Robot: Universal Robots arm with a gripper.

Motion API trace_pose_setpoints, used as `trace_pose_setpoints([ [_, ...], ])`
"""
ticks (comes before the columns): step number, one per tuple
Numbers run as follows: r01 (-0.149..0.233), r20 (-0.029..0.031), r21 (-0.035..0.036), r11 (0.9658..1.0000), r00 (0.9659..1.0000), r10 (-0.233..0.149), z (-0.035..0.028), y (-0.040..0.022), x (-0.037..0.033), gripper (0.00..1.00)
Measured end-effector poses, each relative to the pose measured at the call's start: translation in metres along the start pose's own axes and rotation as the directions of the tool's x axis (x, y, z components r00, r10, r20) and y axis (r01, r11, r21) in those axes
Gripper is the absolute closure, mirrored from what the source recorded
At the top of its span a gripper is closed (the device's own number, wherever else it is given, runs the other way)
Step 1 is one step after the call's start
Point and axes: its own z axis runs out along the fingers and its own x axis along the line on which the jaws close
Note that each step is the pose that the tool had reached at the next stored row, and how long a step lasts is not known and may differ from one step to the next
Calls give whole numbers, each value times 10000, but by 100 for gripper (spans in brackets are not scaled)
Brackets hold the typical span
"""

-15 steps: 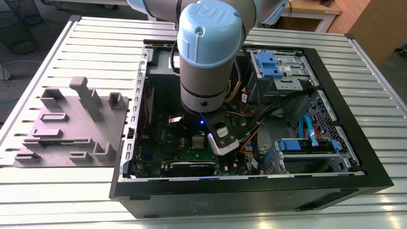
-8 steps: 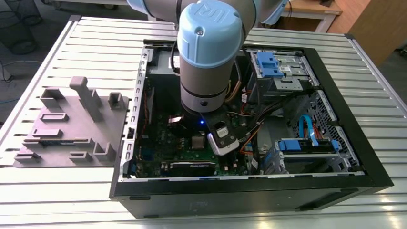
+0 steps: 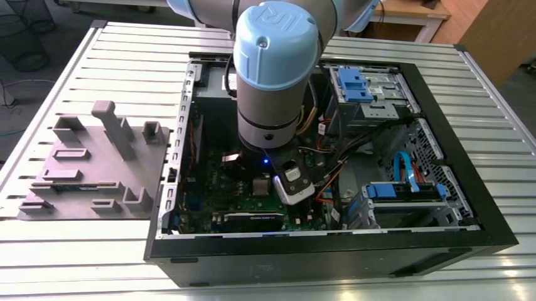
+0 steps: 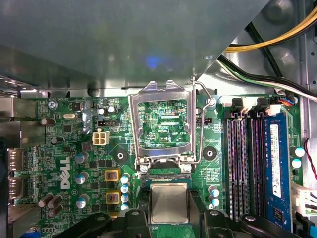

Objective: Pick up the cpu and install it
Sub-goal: 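Place the cpu into insertion slot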

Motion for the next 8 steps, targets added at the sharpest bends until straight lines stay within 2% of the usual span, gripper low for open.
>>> trace_pose_setpoints([
  [8, 0, 0, 0, 10000, 10000, 0, 1, 0, 0, 60],
])
